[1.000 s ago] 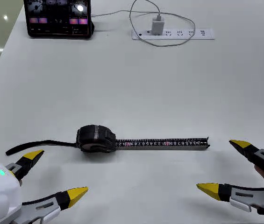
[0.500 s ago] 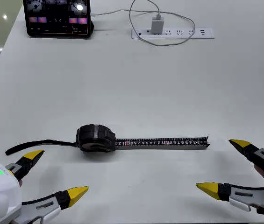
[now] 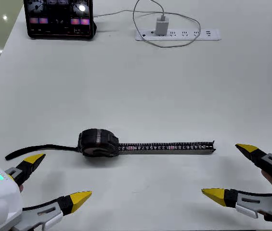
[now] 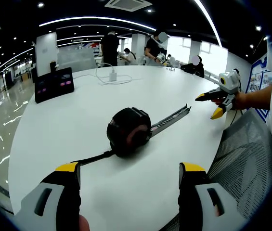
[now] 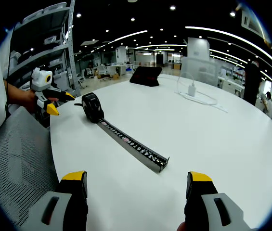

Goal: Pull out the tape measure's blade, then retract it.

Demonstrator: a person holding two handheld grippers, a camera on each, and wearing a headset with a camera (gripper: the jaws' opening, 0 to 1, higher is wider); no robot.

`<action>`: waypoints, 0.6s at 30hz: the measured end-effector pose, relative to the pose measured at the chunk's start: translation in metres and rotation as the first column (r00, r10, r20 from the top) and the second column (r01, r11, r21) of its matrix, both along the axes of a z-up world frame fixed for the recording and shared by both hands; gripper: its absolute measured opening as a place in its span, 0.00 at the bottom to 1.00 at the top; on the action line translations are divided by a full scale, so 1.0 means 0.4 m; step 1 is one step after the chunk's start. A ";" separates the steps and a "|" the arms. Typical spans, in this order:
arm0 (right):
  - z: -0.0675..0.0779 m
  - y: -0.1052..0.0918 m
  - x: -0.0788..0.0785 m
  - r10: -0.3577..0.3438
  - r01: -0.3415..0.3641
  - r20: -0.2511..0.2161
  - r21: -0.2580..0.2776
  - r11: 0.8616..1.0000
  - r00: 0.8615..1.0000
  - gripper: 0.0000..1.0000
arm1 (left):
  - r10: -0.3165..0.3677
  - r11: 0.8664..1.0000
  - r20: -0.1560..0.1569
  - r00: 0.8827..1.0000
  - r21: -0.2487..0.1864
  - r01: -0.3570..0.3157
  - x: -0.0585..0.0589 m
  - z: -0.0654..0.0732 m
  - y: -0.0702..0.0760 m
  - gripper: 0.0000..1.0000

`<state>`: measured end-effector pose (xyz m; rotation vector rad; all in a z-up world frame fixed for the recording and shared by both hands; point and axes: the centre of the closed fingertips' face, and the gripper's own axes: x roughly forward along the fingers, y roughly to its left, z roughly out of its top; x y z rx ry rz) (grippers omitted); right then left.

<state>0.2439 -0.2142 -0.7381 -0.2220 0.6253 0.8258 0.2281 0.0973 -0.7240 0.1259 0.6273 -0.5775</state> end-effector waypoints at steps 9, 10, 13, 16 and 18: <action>0.001 -0.003 -0.001 -0.001 0.001 0.000 -0.002 1.000 1.000 0.84 | -0.001 1.000 0.005 1.000 -0.001 0.001 0.006 0.005 -0.003 0.81; 0.004 -0.002 0.001 -0.001 0.001 0.002 -0.002 1.000 1.000 0.84 | 0.000 1.000 0.006 1.000 -0.002 0.000 0.007 0.006 -0.003 0.82; 0.007 -0.001 0.004 0.001 -0.001 0.005 -0.001 1.000 1.000 0.84 | 0.001 1.000 0.009 1.000 0.000 -0.001 0.011 0.008 -0.005 0.82; 0.003 0.000 0.004 0.004 -0.004 0.003 -0.002 1.000 1.000 0.84 | 0.004 1.000 0.008 1.000 -0.006 -0.004 0.014 0.009 -0.008 0.82; 0.001 0.000 0.003 0.006 -0.006 0.000 -0.002 1.000 1.000 0.84 | 0.002 1.000 0.006 1.000 -0.007 -0.002 0.014 0.008 -0.011 0.82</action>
